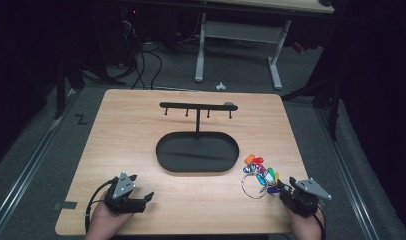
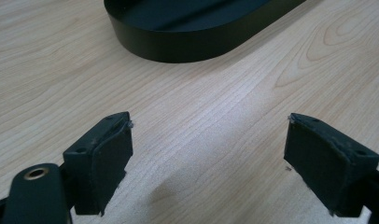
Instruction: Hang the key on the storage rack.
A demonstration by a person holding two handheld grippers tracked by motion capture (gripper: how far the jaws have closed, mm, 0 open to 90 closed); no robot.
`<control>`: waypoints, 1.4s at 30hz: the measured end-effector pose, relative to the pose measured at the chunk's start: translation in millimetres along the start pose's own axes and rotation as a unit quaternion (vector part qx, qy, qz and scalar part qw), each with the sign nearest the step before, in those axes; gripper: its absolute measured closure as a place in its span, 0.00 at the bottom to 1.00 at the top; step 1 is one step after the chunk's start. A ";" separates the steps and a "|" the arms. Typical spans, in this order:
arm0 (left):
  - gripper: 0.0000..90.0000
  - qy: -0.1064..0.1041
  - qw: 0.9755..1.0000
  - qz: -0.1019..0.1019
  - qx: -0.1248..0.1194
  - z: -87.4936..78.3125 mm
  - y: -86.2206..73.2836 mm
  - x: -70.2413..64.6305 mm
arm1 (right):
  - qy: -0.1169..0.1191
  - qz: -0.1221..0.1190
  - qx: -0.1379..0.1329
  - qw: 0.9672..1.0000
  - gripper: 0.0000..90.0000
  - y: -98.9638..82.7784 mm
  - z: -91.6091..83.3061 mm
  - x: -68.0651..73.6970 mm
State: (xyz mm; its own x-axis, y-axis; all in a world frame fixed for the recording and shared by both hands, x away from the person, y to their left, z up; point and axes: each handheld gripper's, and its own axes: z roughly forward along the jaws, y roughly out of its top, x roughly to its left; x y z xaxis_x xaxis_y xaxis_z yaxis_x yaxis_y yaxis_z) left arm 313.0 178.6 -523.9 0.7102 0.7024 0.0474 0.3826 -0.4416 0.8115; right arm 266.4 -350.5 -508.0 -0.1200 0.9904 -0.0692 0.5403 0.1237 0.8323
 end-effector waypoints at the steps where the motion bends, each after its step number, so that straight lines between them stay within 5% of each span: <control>1: 0.18 0.000 1.000 0.000 0.000 0.0 0.0 0.0 | 0.000 0.000 0.000 1.000 0.57 0.0 0.0 0.0; 42: 0.18 -0.001 1.000 0.001 0.005 3.8 0.3 -1.8 | 0.036 -0.033 0.004 0.999 0.54 2.4 -2.4 15.3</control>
State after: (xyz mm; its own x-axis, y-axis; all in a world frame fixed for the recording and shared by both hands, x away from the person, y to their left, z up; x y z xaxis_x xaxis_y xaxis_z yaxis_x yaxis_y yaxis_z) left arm 314.0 175.1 -526.0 0.7127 0.6998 0.0478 0.3873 -0.4495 0.8050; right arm 263.9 -335.2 -505.7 -0.2150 0.9730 -0.0842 0.5352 0.1895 0.8232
